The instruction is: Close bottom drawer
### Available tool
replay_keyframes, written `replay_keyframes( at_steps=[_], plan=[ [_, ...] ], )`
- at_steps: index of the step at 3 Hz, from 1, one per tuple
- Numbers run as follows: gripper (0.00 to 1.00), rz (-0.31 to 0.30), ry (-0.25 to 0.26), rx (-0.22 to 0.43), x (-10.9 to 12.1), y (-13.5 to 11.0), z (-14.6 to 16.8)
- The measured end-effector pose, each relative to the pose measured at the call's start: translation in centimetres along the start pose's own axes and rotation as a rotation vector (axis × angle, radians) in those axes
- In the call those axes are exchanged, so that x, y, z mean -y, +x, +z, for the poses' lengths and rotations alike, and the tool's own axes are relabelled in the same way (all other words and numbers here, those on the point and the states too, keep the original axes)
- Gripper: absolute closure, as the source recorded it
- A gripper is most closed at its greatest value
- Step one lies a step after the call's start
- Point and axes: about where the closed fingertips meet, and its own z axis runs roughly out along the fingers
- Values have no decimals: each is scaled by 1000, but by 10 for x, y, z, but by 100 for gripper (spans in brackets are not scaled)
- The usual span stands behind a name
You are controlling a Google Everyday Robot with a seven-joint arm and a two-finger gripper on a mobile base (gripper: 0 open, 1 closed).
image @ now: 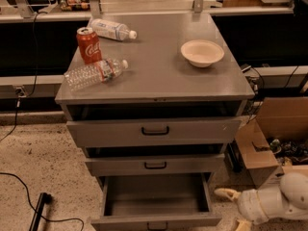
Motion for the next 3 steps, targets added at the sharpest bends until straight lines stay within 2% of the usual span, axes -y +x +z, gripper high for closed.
replay_keyframes(
  at_steps=[1,2,3],
  plan=[
    [38,-56,33,23,-12,34,42],
    [61,-65,37,29,-13,39,51],
    [85,-63,-1,25,-9,46,67]
  ],
)
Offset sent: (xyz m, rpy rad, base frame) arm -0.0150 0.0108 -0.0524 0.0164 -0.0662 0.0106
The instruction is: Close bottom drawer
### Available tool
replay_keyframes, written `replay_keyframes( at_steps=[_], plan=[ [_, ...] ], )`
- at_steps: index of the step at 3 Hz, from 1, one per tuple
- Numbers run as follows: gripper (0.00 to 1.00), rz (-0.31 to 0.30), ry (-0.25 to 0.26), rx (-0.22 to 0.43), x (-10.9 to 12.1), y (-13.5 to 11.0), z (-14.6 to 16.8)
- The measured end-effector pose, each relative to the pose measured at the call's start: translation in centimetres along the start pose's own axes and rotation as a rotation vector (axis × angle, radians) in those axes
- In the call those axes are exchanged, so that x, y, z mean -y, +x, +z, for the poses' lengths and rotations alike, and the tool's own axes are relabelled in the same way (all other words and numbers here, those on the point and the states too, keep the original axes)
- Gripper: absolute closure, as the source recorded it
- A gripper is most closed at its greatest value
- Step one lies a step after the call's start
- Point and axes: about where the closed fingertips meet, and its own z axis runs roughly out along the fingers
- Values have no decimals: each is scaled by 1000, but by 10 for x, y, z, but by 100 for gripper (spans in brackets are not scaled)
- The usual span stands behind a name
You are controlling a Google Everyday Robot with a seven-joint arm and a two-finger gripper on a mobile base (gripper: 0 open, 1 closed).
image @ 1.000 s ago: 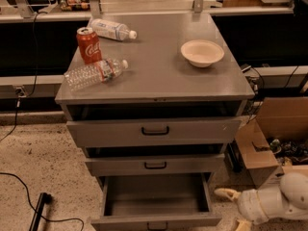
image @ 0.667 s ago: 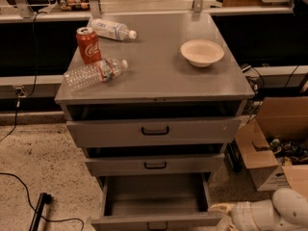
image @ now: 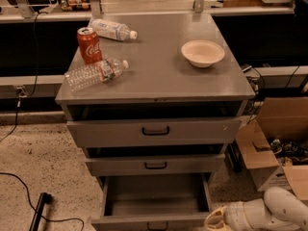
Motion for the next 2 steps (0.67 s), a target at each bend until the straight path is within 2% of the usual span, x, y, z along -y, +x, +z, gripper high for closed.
replay_keyframes(
  at_steps=[1,2],
  plan=[
    [100,-21,83,64,19,24,34],
    [100,-72,178,101,24,55,79]
  ],
)
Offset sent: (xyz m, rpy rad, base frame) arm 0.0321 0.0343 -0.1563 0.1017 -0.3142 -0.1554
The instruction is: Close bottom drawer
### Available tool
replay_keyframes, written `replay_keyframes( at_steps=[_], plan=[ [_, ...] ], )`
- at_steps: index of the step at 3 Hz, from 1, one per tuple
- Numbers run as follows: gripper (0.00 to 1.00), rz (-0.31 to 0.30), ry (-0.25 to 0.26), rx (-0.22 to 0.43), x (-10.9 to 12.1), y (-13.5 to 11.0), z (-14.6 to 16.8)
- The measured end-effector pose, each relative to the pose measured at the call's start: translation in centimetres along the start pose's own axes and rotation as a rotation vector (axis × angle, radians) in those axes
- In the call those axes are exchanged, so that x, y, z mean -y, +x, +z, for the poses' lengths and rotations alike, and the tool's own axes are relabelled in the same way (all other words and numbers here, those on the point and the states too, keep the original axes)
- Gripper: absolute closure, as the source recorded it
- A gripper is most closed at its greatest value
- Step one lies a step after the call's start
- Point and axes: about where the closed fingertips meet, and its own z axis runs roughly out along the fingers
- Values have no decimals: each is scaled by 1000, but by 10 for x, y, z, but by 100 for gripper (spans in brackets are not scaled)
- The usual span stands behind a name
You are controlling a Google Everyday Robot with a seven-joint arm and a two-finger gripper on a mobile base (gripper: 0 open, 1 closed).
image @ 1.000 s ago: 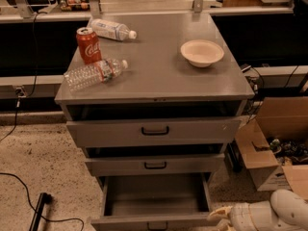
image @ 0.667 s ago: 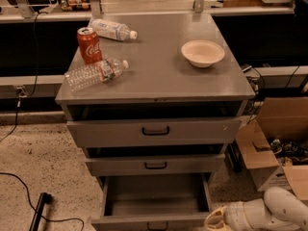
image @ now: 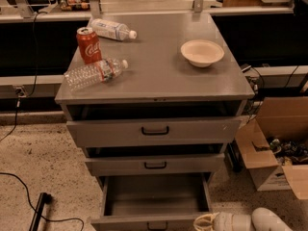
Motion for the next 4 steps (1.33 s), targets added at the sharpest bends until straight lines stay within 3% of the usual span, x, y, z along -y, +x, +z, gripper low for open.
replay_keyframes(
  at_steps=[1,3,4],
  plan=[
    [100,-48,62,5,0,20,14],
    [100,-49,61,-6,-6,34,29],
    [100,-76,99,-11,-11,58,47]
  ],
)
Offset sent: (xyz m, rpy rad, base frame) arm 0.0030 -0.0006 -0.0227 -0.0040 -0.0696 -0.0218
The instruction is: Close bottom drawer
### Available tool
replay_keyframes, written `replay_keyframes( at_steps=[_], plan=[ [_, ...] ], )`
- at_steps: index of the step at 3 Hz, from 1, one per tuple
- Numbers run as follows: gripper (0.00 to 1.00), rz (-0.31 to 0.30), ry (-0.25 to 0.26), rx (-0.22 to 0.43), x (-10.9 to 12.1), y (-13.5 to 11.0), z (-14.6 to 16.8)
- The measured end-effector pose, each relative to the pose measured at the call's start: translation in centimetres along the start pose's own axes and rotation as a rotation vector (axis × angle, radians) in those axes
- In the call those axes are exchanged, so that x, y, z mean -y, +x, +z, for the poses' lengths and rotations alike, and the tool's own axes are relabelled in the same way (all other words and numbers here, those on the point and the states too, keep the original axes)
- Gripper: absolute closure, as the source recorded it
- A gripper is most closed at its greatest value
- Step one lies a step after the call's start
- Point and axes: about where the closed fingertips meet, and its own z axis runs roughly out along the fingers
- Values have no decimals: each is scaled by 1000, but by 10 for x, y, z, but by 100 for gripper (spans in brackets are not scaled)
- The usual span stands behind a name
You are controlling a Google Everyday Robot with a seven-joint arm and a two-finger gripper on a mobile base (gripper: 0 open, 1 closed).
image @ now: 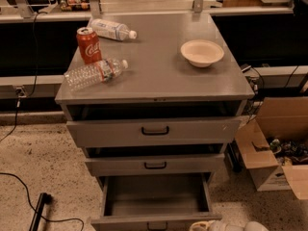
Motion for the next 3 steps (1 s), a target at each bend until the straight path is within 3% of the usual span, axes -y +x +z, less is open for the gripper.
replay_keyframes(
  at_steps=[1,2,3],
  plan=[
    [100,-12,18,-57,-8,24,21],
    [100,-12,17,-57,-9,25,21],
    [100,-14,-17,-74,-14,28,30]
  ],
)
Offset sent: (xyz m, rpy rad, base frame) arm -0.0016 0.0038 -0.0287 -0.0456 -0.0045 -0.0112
